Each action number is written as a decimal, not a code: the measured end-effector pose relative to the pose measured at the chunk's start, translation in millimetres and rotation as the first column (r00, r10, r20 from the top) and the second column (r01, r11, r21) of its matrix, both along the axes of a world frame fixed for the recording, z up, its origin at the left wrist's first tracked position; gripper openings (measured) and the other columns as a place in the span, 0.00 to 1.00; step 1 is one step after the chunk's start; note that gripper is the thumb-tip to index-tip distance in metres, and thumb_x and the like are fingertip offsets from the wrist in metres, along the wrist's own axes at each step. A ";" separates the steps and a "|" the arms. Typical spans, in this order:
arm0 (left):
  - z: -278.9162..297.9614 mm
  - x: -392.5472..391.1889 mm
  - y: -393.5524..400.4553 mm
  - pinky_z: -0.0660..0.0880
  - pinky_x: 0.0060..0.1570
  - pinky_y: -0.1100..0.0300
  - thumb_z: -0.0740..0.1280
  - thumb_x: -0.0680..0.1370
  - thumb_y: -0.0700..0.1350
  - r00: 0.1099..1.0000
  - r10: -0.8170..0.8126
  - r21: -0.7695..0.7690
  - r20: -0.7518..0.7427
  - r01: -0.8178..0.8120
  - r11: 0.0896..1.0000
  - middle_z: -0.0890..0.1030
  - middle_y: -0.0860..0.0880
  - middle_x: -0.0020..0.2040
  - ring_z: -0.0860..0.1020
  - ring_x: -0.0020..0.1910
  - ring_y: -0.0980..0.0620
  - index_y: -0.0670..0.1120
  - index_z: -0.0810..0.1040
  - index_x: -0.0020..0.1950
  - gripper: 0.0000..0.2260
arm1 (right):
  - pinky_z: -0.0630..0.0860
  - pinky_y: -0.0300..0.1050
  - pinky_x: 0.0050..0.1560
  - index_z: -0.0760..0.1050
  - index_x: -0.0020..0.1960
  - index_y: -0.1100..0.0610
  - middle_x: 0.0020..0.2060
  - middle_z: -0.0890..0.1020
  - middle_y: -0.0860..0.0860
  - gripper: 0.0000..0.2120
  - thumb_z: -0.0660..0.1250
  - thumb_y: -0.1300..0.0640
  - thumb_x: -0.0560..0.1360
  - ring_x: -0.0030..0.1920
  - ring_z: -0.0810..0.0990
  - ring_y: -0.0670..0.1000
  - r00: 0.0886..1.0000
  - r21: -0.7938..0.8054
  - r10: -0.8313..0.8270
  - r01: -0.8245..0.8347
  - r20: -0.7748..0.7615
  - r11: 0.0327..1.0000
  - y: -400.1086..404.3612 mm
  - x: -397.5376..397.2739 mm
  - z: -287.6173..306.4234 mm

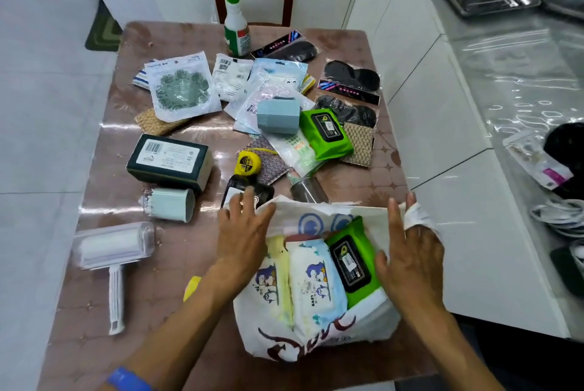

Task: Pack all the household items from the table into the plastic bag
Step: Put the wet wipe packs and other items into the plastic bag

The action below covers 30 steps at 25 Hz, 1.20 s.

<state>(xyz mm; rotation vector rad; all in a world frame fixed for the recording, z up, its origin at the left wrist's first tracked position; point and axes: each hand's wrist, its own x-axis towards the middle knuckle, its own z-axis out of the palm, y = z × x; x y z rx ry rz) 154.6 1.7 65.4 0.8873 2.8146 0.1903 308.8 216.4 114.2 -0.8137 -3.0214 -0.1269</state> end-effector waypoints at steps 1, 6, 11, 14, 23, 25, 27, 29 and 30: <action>2.5 -2.3 -2.9 0.74 0.48 0.48 0.72 0.64 0.35 0.998 0.016 0.058 0.059 -0.020 0.998 0.73 0.42 0.67 0.73 0.59 0.39 0.50 0.72 0.68 0.33 | 0.74 0.63 0.52 0.56 0.78 0.58 0.72 0.66 0.66 0.47 0.73 0.62 0.64 0.56 0.74 0.68 0.999 0.005 0.036 -0.036 -0.021 0.999 -3.7 -2.2 -1.7; 41.9 -8.4 6.3 0.78 0.38 0.55 0.57 0.69 0.32 0.991 -0.133 0.447 -0.030 0.132 0.885 0.76 0.49 0.67 0.77 0.48 0.44 0.45 0.73 0.69 0.28 | 0.64 0.68 0.63 0.54 0.78 0.55 0.77 0.60 0.60 0.41 0.58 0.60 0.66 0.70 0.64 0.67 0.991 0.038 0.073 -0.069 -0.113 0.997 -15.1 -4.0 15.6; 38.9 4.4 -0.6 0.80 0.30 0.52 0.62 0.67 0.33 0.970 -0.240 0.427 -0.040 0.233 0.874 0.78 0.50 0.65 0.79 0.46 0.43 0.49 0.74 0.67 0.29 | 0.68 0.42 0.34 0.60 0.76 0.47 0.32 0.78 0.50 0.29 0.62 0.51 0.76 0.28 0.72 0.50 0.978 -0.164 -0.069 0.102 0.199 0.981 -16.7 -3.9 52.8; 41.4 -2.3 8.0 0.79 0.32 0.51 0.65 0.64 0.33 0.983 -0.181 0.476 -0.040 0.178 0.861 0.79 0.51 0.64 0.77 0.45 0.45 0.48 0.75 0.66 0.30 | 0.68 0.41 0.32 0.75 0.66 0.52 0.32 0.84 0.55 0.20 0.67 0.50 0.75 0.29 0.81 0.57 0.993 -0.133 -0.094 0.084 -0.069 0.987 -17.1 -11.9 78.0; 33.9 -25.8 38.3 0.78 0.43 0.52 0.65 0.73 0.59 0.995 -0.053 0.430 0.081 0.013 0.903 0.85 0.51 0.53 0.79 0.43 0.47 0.48 0.85 0.52 0.19 | 0.71 0.44 0.43 0.77 0.57 0.51 0.50 0.84 0.51 0.13 0.65 0.51 0.74 0.46 0.79 0.55 0.998 -0.527 -0.050 0.022 -0.038 0.850 64.0 -187.5 5.8; 35.3 -23.9 44.3 0.78 0.41 0.54 0.66 0.73 0.56 0.993 0.039 0.419 0.112 -0.083 0.904 0.86 0.53 0.49 0.80 0.41 0.47 0.49 0.86 0.48 0.14 | 0.72 0.46 0.49 0.74 0.62 0.53 0.57 0.81 0.54 0.19 0.67 0.50 0.72 0.55 0.79 0.58 0.992 -0.666 -0.118 0.113 0.038 0.737 87.0 -223.9 -42.1; 33.1 -23.8 45.7 0.79 0.40 0.53 0.66 0.70 0.43 0.994 0.042 0.393 0.100 -0.078 0.916 0.86 0.52 0.51 0.80 0.41 0.46 0.48 0.86 0.50 0.12 | 0.72 0.46 0.53 0.72 0.63 0.56 0.59 0.80 0.54 0.25 0.72 0.48 0.71 0.58 0.79 0.59 0.973 -0.777 -0.213 0.201 0.088 0.597 99.5 -245.7 -75.1; 33.4 -29.9 42.1 0.80 0.41 0.52 0.62 0.64 0.35 0.996 -0.019 0.348 0.085 -0.011 0.938 0.85 0.50 0.54 0.80 0.42 0.44 0.46 0.85 0.54 0.22 | 0.75 0.49 0.58 0.74 0.61 0.57 0.56 0.81 0.51 0.27 0.76 0.46 0.67 0.55 0.80 0.56 0.953 -0.822 -0.280 0.253 0.119 0.511 106.0 -258.9 -96.0; 34.8 -33.1 39.5 0.80 0.41 0.52 0.60 0.62 0.34 0.996 -0.051 0.322 0.067 0.026 0.946 0.85 0.49 0.55 0.80 0.42 0.43 0.45 0.84 0.55 0.25 | 0.75 0.50 0.58 0.76 0.58 0.57 0.52 0.80 0.49 0.27 0.79 0.47 0.64 0.53 0.80 0.55 0.948 -0.831 -0.292 0.262 0.126 0.491 108.1 -262.4 -101.8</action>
